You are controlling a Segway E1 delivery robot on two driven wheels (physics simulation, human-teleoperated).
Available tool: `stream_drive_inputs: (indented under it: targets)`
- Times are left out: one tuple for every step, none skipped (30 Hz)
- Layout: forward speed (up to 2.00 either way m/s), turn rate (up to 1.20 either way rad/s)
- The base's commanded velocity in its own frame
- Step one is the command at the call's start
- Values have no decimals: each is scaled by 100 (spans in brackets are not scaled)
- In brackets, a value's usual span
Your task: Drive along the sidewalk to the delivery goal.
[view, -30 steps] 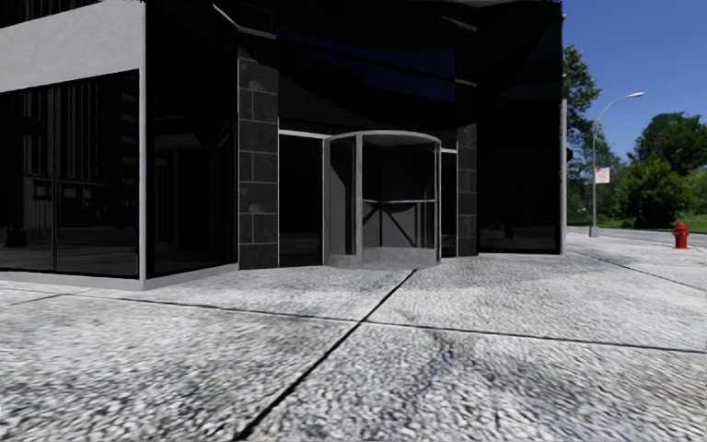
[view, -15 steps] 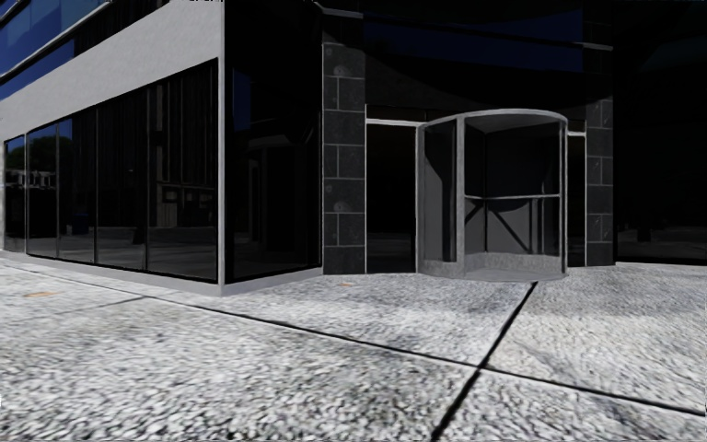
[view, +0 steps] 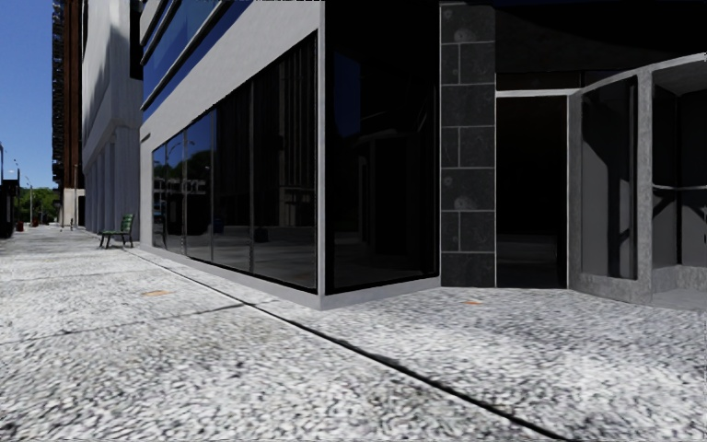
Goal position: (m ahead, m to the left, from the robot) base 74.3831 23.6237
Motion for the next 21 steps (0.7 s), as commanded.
stream_drive_inputs:
  targets:
    - [161,78]
    - [162,78]
    - [162,78]
    - [162,78]
    - [163,78]
    - [164,78]
    - [165,78]
    - [165,78]
    - [165,78]
    - [165,78]
    - [165,78]
    - [165,77]
    - [165,77]
    - [165,77]
    - [165,77]
    - [165,77]
    - [165,76]
    - [165,76]
    - [166,76]
    - [166,76]
    - [166,73]
